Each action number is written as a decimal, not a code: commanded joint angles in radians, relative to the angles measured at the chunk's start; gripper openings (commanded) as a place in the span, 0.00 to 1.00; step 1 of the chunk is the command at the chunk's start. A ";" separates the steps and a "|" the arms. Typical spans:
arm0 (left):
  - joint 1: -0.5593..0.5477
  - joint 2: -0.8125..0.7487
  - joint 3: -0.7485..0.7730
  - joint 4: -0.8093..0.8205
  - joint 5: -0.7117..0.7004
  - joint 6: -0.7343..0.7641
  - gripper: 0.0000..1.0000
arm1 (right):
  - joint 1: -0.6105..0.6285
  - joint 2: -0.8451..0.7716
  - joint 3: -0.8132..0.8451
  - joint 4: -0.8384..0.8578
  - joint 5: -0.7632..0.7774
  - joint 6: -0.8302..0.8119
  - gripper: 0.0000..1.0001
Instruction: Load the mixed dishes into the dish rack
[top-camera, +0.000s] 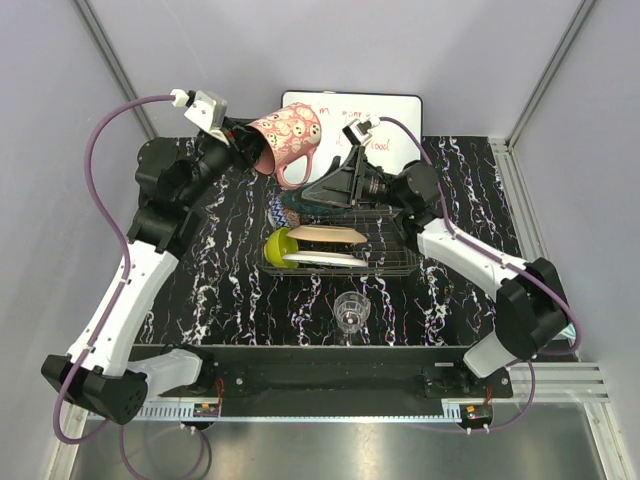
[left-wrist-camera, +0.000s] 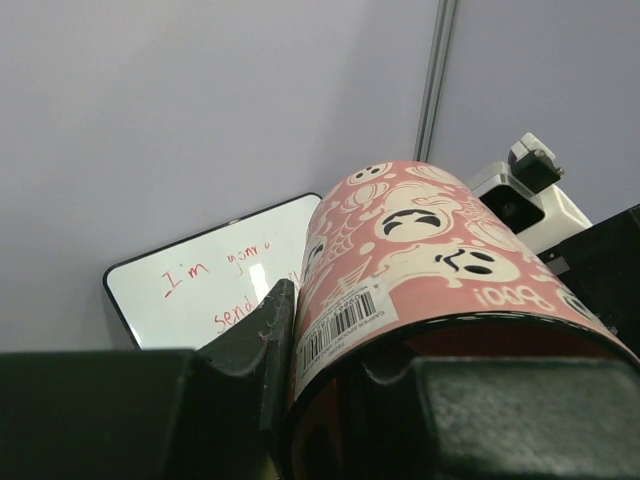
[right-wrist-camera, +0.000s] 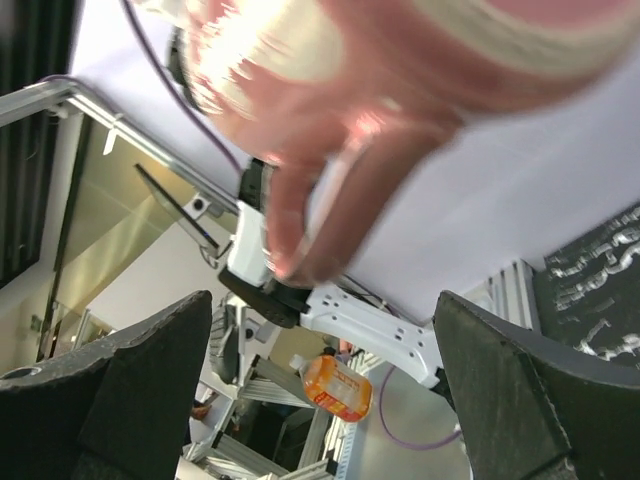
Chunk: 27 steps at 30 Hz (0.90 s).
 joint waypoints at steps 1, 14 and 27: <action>-0.023 -0.031 0.009 0.220 -0.025 -0.021 0.00 | -0.007 0.024 0.077 0.253 0.011 0.126 1.00; -0.124 0.002 -0.019 0.249 -0.086 0.018 0.00 | -0.005 0.110 0.111 0.350 0.105 0.193 0.98; -0.153 -0.007 -0.096 0.257 -0.105 0.079 0.00 | -0.005 0.199 0.180 0.435 0.093 0.332 0.21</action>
